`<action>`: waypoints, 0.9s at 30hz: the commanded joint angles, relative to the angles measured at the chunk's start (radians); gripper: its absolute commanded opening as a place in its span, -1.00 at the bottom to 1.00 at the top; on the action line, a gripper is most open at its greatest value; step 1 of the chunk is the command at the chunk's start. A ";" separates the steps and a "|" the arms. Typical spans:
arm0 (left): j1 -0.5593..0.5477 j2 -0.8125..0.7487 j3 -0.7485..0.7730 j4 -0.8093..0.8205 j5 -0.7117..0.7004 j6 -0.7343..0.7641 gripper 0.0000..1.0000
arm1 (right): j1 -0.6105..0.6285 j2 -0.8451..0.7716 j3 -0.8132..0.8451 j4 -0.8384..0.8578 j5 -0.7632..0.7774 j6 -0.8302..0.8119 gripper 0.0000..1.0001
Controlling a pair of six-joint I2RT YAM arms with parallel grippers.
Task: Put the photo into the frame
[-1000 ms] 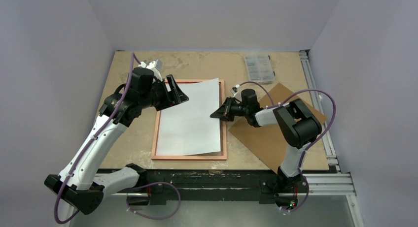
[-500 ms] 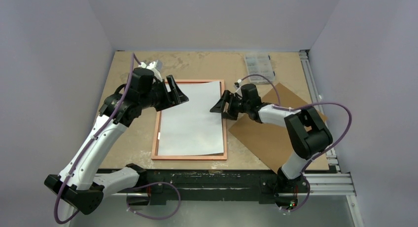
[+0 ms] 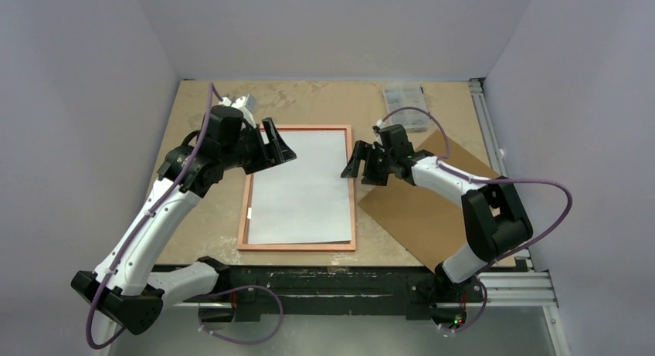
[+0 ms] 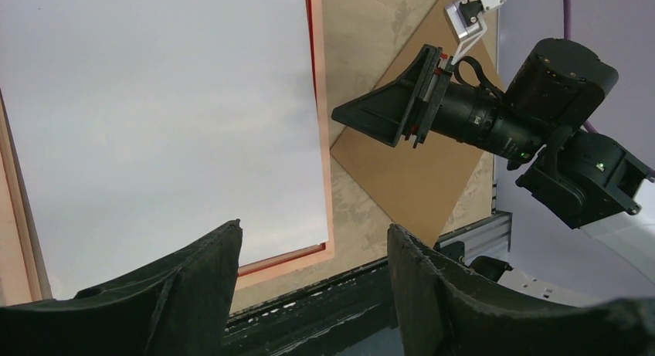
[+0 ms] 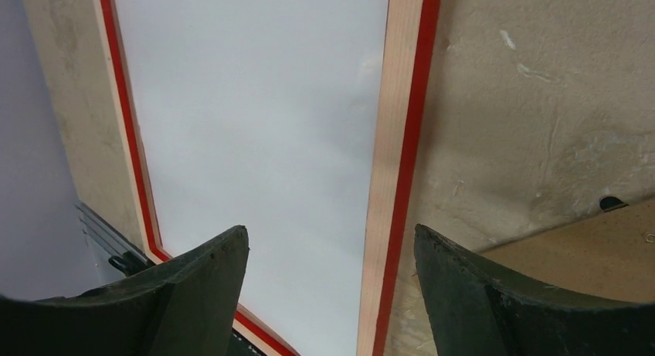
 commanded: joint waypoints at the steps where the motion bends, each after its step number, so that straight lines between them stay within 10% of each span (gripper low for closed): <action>1: 0.007 0.001 -0.008 0.013 0.011 0.021 0.34 | -0.004 0.030 -0.008 -0.023 0.010 -0.028 0.52; 10: 0.007 0.002 -0.011 0.011 0.010 0.024 0.35 | -0.004 0.073 -0.017 -0.104 0.010 -0.088 -0.14; 27: 0.008 0.011 -0.026 0.026 0.019 0.021 0.35 | 0.044 0.025 -0.090 -0.161 0.045 -0.151 -0.33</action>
